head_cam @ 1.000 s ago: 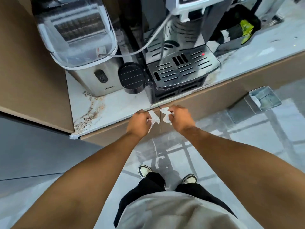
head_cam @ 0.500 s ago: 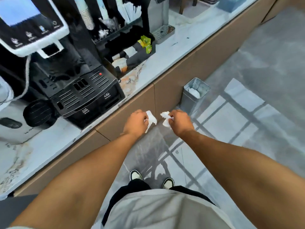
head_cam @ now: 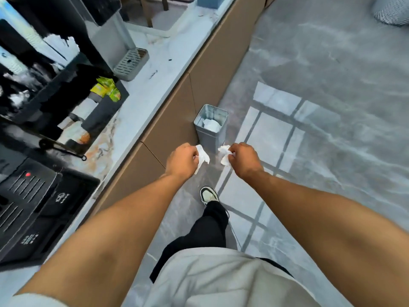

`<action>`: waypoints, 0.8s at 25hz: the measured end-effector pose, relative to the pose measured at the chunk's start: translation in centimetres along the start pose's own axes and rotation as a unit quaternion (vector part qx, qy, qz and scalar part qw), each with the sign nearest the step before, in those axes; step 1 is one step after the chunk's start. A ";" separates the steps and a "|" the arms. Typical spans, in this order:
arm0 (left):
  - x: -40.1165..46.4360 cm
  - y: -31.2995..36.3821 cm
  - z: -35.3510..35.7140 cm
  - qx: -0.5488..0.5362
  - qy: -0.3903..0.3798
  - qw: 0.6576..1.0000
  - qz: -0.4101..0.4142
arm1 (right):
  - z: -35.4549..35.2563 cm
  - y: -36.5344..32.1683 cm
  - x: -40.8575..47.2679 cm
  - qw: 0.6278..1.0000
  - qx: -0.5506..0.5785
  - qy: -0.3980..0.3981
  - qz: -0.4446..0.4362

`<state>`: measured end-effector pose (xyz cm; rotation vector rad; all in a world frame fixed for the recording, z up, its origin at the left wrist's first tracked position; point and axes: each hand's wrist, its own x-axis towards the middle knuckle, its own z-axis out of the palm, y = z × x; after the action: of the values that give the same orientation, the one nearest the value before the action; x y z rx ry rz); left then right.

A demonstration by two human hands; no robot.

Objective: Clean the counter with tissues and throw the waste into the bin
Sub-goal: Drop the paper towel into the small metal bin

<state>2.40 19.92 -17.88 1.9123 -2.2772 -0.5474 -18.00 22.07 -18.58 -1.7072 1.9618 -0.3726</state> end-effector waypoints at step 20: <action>34.2 1.4 -0.2 -0.051 -0.039 0.993 -0.097 | -6.0 2.2 35.9 0.995 -0.040 -0.085 0.017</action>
<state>-5.54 -13.11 -21.95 2.1092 -2.0734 -0.7602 -25.96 -13.35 -21.69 -1.6927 1.9015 -0.1336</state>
